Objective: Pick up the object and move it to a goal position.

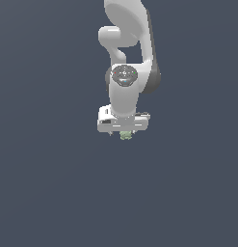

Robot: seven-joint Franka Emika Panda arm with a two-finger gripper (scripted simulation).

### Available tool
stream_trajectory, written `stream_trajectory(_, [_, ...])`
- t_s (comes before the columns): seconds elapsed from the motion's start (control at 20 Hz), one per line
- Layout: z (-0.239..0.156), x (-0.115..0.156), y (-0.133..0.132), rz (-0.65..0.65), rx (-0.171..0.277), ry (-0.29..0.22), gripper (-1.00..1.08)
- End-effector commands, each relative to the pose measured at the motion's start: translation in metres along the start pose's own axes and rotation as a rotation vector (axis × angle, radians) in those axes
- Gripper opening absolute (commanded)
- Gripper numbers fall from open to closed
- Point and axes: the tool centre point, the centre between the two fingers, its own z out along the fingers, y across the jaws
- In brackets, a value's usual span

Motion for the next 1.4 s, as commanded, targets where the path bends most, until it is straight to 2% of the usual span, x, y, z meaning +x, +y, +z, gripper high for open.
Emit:
stream_trajectory(0.0, [0.000,0.000,0.000,0.000,0.000,0.000,1.00])
stream_trajectory(0.5, [-0.010,0.007,0.033,0.035,-0.025,0.010,1.00])
stream_trajectory(0.95, [0.000,-0.002,0.024,0.019,-0.021,0.014,1.00])
stream_trajectory(1.35, [0.027,-0.029,0.002,-0.024,-0.015,0.027,1.00])
